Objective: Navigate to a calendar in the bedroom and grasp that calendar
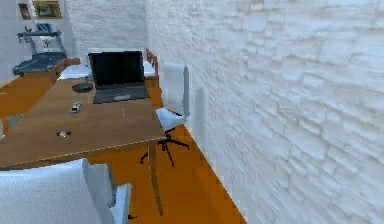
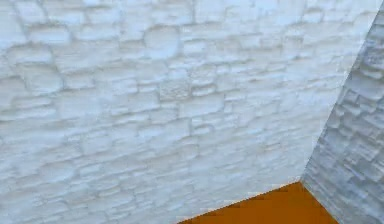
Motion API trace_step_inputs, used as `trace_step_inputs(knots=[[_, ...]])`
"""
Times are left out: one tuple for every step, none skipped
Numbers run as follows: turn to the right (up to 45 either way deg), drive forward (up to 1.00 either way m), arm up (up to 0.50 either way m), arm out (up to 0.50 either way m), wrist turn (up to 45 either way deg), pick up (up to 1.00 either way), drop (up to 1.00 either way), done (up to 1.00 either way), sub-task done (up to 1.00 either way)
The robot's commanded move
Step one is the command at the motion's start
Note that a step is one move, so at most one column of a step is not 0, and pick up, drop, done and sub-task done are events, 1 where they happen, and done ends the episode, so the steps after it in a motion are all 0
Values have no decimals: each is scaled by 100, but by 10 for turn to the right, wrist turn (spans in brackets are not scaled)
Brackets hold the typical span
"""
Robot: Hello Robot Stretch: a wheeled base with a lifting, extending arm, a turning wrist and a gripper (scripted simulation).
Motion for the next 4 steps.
trace_step_inputs(knots=[[210,0,0,0,0,0,0,0,0],[0,10,0,0,0,0,0,0,0],[-450,0,0,0,0,0,0,0,0],[-450,0,0,0,0,0,0,0,0]])
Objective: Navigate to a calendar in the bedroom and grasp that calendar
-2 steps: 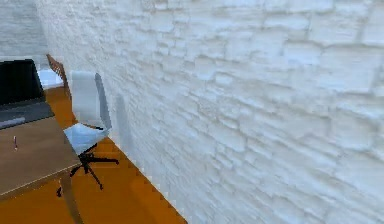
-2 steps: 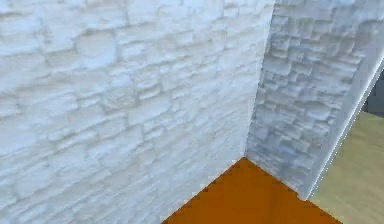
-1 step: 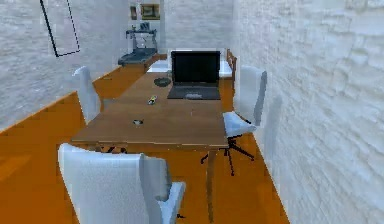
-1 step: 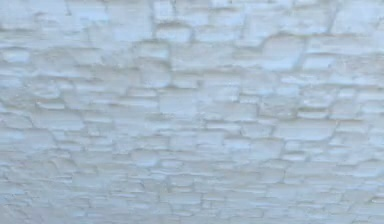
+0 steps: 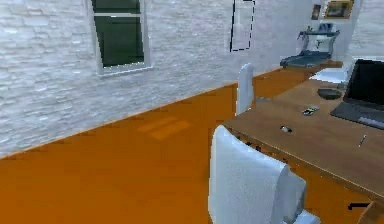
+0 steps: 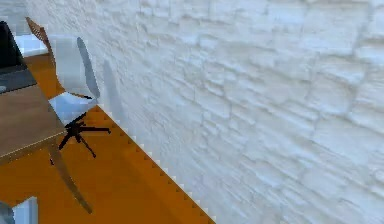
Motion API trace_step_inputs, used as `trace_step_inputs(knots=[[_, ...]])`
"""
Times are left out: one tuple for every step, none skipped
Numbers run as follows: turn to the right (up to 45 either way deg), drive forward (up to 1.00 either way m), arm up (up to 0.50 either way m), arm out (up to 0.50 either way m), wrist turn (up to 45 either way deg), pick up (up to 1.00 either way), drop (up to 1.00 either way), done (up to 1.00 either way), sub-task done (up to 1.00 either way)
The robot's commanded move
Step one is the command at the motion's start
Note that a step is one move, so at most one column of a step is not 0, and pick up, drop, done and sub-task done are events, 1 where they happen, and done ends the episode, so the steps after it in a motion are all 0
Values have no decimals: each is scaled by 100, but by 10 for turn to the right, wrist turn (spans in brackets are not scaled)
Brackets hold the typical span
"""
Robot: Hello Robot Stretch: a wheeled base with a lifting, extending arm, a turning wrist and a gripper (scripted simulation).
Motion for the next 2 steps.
trace_step_inputs(knots=[[-450,0,0,0,0,0,0,0,0],[-150,0,0,0,0,0,0,0,0]])
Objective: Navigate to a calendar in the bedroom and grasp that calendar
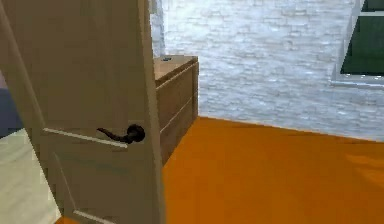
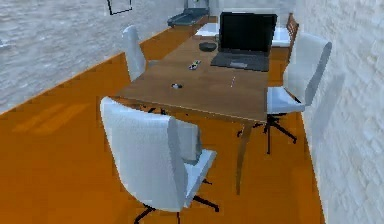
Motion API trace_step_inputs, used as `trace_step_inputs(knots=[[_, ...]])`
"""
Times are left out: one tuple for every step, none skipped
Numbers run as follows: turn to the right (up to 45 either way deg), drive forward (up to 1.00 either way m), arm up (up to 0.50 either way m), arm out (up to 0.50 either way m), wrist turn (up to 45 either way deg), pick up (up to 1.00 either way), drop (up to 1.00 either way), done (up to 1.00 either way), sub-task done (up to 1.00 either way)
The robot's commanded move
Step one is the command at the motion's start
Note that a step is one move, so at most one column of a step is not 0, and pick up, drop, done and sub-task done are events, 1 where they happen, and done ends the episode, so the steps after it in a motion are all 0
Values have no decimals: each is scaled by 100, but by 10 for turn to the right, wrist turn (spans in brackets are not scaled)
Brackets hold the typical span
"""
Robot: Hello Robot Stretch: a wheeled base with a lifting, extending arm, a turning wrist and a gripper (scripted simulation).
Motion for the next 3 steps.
trace_step_inputs(knots=[[450,0,0,0,0,0,0,0,0],[450,0,0,0,0,0,0,0,0],[180,0,0,0,0,0,0,0,0]])
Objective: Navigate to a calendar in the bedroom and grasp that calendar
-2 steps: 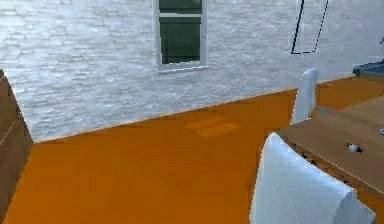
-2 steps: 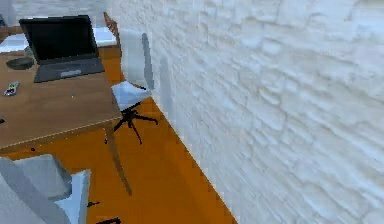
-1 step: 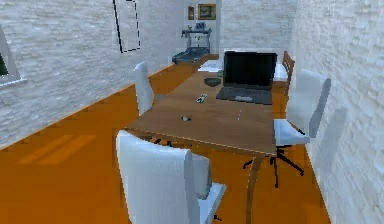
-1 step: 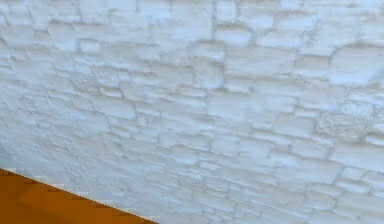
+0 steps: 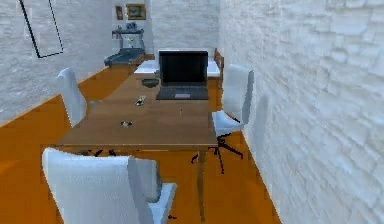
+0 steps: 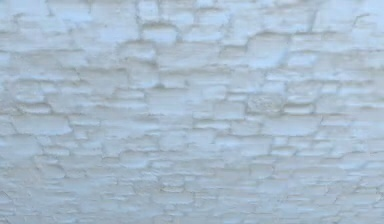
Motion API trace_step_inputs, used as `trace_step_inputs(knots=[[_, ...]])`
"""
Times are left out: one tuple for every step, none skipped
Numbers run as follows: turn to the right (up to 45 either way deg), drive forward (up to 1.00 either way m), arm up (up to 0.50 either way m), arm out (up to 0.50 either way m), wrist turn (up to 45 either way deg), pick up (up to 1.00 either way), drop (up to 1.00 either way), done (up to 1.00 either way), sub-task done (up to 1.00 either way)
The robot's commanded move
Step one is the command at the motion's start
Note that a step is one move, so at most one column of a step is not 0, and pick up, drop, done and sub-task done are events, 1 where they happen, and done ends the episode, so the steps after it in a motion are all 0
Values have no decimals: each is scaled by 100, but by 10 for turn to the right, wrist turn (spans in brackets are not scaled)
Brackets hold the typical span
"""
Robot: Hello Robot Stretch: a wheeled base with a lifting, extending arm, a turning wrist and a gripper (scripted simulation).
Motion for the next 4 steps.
trace_step_inputs(knots=[[0,55,0,0,0,0,0,0,0],[-450,0,0,0,0,0,0,0,0],[-450,0,0,0,0,0,0,0,0],[-330,0,0,0,0,0,0,0,0]])
